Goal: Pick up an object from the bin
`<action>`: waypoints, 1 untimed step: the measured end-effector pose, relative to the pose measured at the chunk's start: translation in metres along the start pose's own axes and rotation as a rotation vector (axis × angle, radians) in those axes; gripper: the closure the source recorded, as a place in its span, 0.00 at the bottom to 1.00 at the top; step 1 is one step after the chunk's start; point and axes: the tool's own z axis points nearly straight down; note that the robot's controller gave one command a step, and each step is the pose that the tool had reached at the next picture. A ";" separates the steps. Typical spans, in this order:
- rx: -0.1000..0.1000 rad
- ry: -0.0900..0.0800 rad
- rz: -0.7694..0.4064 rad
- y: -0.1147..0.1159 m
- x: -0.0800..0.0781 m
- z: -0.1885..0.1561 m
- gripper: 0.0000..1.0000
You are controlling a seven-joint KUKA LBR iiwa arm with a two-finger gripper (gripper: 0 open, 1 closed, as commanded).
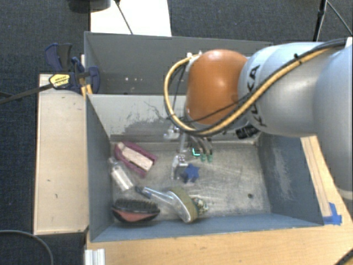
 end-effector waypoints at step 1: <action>0.000 -0.012 -0.322 0.000 0.010 0.083 0.00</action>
Offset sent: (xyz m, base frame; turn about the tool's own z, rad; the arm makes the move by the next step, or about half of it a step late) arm -0.0124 -0.0005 -0.0841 -0.3235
